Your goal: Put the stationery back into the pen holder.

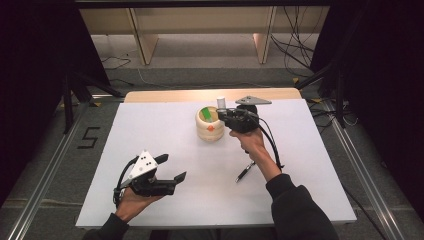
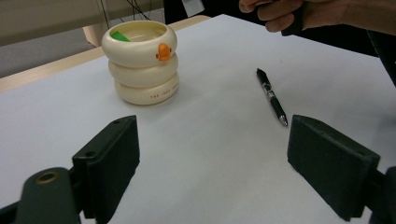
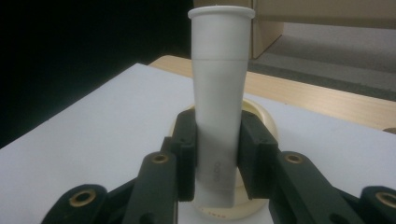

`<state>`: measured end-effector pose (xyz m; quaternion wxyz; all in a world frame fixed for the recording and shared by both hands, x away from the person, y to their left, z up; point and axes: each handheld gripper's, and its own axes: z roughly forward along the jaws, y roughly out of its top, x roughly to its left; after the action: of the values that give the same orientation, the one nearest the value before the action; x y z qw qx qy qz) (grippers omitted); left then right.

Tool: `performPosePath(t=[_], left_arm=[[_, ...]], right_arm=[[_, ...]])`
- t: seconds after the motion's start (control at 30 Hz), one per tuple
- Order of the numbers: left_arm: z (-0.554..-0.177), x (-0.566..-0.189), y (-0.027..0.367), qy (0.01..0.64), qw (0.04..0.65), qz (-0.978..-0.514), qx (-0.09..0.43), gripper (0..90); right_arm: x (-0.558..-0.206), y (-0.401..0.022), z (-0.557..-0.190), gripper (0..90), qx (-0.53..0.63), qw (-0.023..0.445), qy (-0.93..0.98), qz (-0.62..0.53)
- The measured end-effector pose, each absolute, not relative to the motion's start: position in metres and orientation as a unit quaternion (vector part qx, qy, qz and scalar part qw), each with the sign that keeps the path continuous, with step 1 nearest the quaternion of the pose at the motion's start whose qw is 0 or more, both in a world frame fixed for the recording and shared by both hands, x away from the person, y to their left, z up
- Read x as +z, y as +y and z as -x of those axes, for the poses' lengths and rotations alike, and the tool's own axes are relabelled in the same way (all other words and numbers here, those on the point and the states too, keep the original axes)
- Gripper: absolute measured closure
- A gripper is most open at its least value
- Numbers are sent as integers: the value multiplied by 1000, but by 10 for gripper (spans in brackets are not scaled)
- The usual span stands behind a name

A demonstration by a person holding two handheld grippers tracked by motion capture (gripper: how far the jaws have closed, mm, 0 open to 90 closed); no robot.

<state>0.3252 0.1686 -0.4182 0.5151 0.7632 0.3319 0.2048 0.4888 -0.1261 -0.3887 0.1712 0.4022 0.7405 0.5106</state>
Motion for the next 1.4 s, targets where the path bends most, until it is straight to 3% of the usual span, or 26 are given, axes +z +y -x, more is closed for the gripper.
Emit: performPosePath(t=[0.8, 1.4], left_arm=[[-325, -416, 174, 343, 537, -740, 217, 163], [-325, -415, 175, 348, 541, -735, 215, 163]], right_arm=[[-384, -92, -520, 706, 491, 180, 745, -415], [-399, -76, -533, 706, 461, 184, 756, -427]])
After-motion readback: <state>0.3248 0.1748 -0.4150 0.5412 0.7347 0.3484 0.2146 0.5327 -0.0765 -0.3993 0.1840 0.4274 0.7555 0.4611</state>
